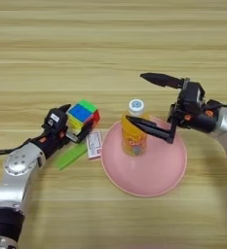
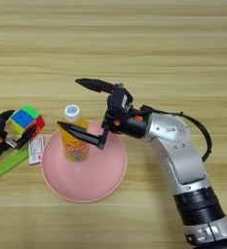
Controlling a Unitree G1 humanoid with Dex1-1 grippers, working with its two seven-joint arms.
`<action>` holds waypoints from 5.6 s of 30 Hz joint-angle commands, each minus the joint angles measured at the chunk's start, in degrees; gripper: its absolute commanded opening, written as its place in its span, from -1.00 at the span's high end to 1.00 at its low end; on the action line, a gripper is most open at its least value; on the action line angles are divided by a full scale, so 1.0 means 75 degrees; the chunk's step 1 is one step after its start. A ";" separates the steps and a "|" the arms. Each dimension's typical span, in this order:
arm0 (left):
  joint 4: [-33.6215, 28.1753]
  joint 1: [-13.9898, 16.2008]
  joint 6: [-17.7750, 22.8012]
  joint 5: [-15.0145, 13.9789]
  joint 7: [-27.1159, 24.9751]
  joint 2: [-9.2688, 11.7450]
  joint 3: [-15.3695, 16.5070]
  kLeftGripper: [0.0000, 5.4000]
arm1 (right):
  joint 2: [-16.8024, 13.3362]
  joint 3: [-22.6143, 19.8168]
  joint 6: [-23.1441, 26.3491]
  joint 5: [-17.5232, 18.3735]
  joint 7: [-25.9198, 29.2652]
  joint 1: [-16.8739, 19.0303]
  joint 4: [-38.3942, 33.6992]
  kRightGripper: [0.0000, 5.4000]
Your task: Move the objects on the table
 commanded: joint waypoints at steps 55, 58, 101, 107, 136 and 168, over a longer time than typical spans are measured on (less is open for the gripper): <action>0.3433 -0.3327 -0.0854 0.0907 -0.0252 -0.1168 -0.0888 -0.22 | -0.0011 0.0053 0.0104 0.0183 -0.0208 0.0041 -0.0405 -1.00; 0.3704 -0.3414 -0.0909 0.0980 -0.0274 -0.1236 -0.0905 -0.22 | 0.0001 0.0073 0.0109 0.0176 -0.0224 0.0039 -0.0406 -1.00; 0.2120 -0.2278 -0.1415 0.0856 -0.0261 -0.0841 -0.0653 -0.99 | 0.0092 0.0091 -0.0017 0.0142 -0.0230 0.0090 -0.0291 -1.00; 0.1019 -0.1280 -0.1118 0.0676 -0.0234 -0.0448 -0.0411 -0.99 | 0.0087 0.0065 -0.0048 0.0146 -0.0199 0.0063 -0.0238 -1.00; -0.0698 0.0557 -0.0578 -0.0540 -0.2678 0.1295 -0.0160 -0.99 | 0.0047 0.0008 -0.0079 0.0172 -0.0084 -0.0084 -0.0086 -1.00; 0.0594 -0.0321 -0.0184 0.0123 -0.4133 0.1870 -0.1032 -0.99 | -0.0003 0.0000 -0.0052 0.0194 -0.0068 -0.0050 -0.0152 -1.00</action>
